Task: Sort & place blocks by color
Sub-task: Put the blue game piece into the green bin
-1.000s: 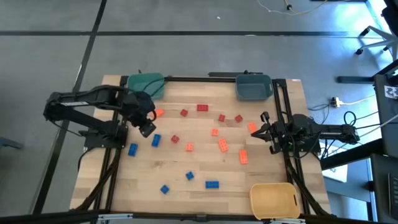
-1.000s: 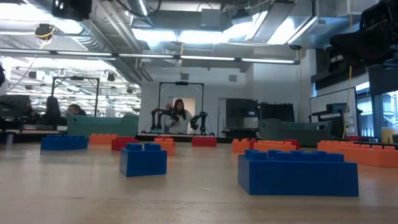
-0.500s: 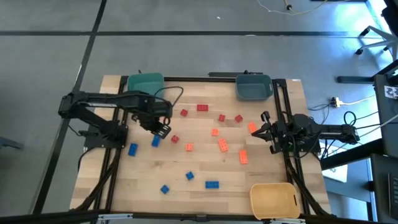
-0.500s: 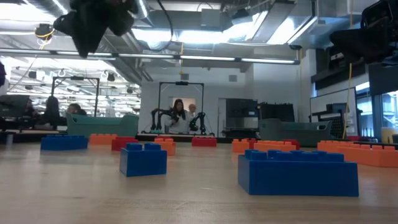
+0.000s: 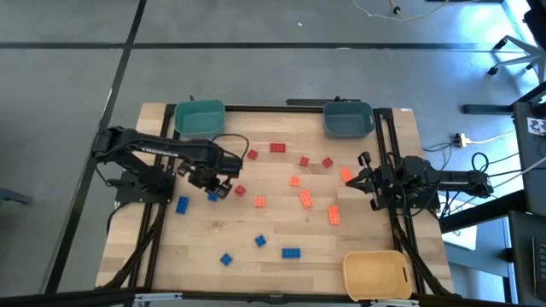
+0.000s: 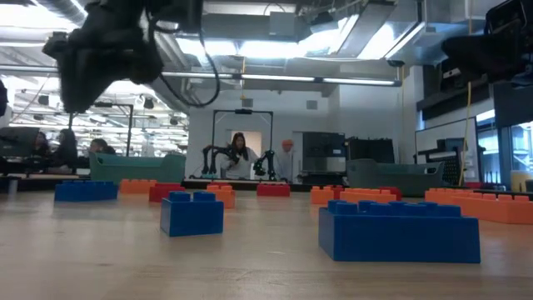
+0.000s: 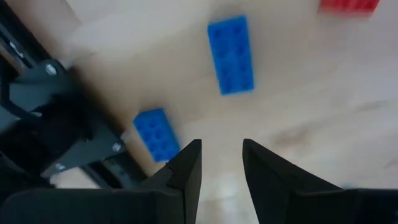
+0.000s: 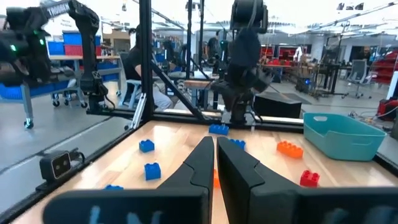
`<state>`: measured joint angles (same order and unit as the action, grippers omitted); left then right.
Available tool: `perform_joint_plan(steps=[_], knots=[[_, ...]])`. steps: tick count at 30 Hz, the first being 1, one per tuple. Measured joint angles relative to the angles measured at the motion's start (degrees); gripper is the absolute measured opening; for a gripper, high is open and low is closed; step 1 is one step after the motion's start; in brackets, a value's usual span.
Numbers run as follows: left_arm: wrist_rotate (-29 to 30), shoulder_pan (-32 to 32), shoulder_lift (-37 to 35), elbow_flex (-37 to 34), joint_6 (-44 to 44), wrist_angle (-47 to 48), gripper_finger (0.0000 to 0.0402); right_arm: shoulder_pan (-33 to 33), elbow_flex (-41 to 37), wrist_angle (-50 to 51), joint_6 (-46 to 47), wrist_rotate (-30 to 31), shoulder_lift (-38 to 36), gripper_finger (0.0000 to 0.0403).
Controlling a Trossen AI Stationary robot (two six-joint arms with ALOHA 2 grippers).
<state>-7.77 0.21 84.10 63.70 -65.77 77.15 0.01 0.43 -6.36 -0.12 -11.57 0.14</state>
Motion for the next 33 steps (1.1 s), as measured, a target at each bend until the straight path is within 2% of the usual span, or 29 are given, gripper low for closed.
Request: perform_joint_plan(steps=[3, 8, 16, 25, 33], knots=[[-1.2, 0.3, 0.0, -0.3, 3.4, 0.7, 0.011, 0.0, 0.0, 0.0, 1.4, 0.0, 0.0, 0.0023], [2.4, 0.1, 0.0, -0.3, 9.2, 0.6, 0.011, 0.0, 0.0, -0.2, 1.4, 0.0, 0.0, 0.0023], [2.1, 0.4, 0.0, -0.3, 9.1, 0.3, 0.011, 0.0, 0.0, -0.1, 1.4, 0.0, 0.0, 0.0023], [6.5, 0.1, 0.0, -0.3, 7.6, 0.2, 0.011, 0.0, 0.0, -0.2, 1.3, 0.0, 0.0, 0.0023], [4.0, 1.5, 0.0, -0.3, 7.3, 0.2, 0.011, 0.0, 0.0, -0.2, 1.1, 0.0, 0.0, 0.0023]])
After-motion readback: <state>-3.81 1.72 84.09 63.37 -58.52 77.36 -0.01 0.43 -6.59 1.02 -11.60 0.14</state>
